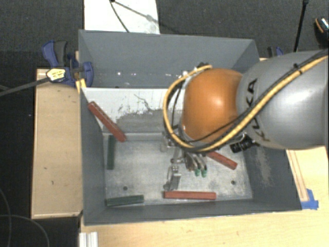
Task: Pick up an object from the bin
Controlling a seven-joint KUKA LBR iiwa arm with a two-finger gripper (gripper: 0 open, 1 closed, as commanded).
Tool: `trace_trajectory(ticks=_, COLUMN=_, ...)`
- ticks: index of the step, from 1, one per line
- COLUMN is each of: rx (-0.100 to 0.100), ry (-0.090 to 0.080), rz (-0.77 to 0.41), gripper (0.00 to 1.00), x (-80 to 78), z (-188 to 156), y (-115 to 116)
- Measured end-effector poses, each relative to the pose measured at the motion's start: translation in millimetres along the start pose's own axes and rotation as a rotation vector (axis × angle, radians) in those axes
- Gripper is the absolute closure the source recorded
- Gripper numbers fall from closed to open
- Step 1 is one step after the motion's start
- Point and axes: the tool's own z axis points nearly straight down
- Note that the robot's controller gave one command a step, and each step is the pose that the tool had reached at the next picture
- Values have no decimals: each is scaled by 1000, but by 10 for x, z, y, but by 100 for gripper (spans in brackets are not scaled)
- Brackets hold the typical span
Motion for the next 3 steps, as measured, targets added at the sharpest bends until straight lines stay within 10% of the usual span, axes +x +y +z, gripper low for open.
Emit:
trace_trajectory(ticks=1, rx=5, ry=6, rz=-142, gripper=0, x=-56, z=817, y=-914)
trace_trajectory(ticks=2, rx=0, ry=-1, rz=-160, gripper=0, x=79, z=1232, y=-699)
trace_trajectory(ticks=3, rx=0, ry=-1, rz=-155, gripper=100, x=80, z=1220, y=-709)
